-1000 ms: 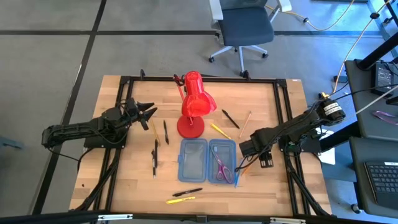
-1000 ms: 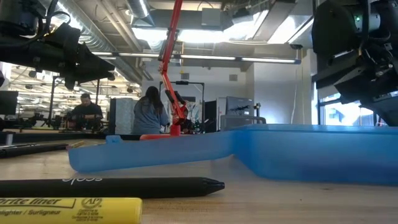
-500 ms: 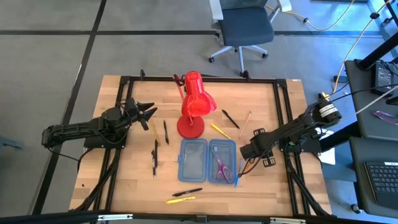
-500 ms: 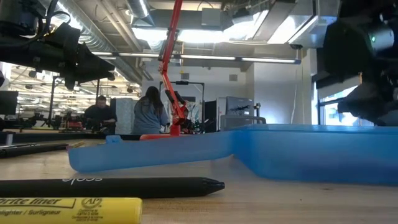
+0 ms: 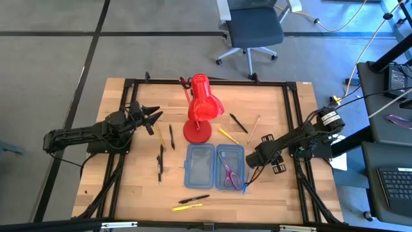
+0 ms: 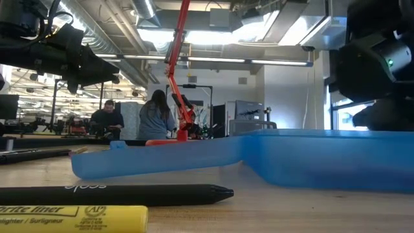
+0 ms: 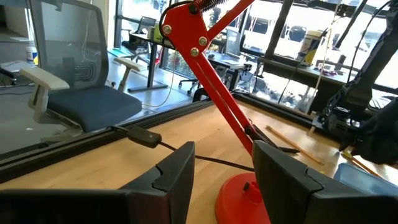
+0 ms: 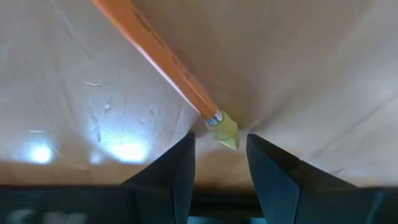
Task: Pick & place school supplies into a supply box
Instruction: Put the orange pencil into the blue supply box
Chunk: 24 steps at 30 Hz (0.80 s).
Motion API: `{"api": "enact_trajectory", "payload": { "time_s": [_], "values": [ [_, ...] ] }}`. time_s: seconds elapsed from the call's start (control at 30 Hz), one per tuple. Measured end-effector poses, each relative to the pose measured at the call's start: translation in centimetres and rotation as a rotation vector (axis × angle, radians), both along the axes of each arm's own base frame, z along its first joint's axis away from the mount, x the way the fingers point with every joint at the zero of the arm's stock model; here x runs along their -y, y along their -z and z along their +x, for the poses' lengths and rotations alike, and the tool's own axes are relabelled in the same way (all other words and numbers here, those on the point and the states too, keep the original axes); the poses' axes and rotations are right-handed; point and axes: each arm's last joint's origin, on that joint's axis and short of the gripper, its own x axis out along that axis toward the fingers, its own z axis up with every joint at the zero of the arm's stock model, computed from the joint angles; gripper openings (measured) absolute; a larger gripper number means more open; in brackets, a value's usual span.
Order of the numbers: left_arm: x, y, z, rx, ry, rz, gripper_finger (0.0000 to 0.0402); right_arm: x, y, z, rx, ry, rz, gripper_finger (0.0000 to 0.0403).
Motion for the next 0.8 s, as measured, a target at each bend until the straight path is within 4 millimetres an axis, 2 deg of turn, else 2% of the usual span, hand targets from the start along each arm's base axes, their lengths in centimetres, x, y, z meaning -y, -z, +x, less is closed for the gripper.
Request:
{"api": "enact_trajectory", "payload": {
  "time_s": [0.2,0.4,0.8],
  "values": [
    [0.0,0.0,0.0,0.000,0.000,0.000,0.0155,-0.8,-0.2,0.1,0.042,-0.100,0.004,0.0148],
    [0.0,0.0,0.0,0.000,0.000,0.000,0.0155,-1.2,-0.2,-0.1,0.051,-0.129,0.002,0.0143],
    [0.0,0.0,0.0,0.000,0.000,0.000,0.0155,-1.4,-0.3,0.0,0.032,-0.181,0.065,0.0039]
  ]
}}
